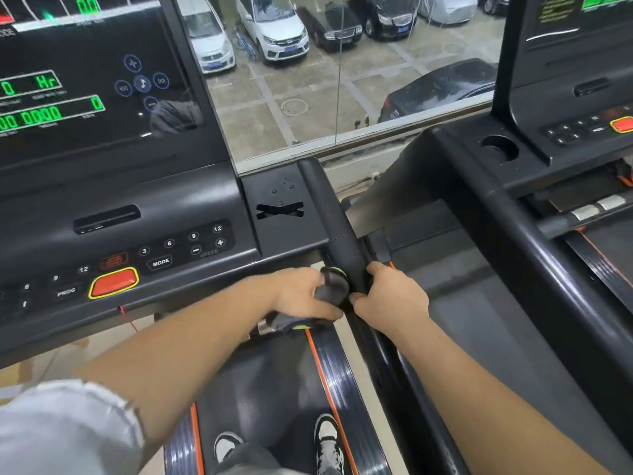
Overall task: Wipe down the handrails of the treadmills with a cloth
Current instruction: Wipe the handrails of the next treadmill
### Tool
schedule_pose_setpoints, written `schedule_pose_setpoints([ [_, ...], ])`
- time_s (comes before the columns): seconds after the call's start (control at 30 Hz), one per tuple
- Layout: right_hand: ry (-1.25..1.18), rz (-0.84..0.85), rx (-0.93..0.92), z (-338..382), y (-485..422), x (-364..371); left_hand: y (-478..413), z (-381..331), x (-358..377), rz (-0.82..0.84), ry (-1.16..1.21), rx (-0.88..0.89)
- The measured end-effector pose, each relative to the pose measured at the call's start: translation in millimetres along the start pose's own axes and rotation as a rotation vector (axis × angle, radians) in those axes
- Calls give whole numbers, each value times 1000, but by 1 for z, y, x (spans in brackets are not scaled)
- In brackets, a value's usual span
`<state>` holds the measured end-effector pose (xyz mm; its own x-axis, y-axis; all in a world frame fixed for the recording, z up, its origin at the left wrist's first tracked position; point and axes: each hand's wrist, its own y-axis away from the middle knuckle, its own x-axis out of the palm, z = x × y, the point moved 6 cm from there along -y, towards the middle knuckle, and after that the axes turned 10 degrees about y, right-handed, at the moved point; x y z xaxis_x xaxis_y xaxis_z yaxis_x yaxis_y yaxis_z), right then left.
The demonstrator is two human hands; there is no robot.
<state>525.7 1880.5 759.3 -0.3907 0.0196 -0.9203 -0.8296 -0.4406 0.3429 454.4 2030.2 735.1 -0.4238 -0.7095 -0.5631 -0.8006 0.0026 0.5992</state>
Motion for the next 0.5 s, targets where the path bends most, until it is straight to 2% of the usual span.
schedule_pose_setpoints([
  [0.07, -8, 1, -1, 0, 1, 0, -6, 10, -2, 134, 313, -115],
  [0.1, -11, 2, -4, 0, 1, 0, -7, 14, -2, 147, 384, -155],
  [0.17, -11, 2, -7, 1, 2, -1, -5, 13, -1, 80, 338, -136],
  [0.23, -6, 7, -3, 1, 1, -1, -1, 8, 6, -138, 116, -53],
  [0.3, -5, 2, 8, 0, 1, -2, 13, -1, 31, -509, -300, -8],
  [0.37, 4, 0, 11, 1, 1, -3, 18, -4, 64, -620, -538, -77],
  [0.43, 4, 7, 6, 0, 1, -2, 18, -4, 85, -671, -620, -70],
  [0.5, 4, 9, 7, 0, 2, -3, 19, -6, 84, -651, -685, -70],
])
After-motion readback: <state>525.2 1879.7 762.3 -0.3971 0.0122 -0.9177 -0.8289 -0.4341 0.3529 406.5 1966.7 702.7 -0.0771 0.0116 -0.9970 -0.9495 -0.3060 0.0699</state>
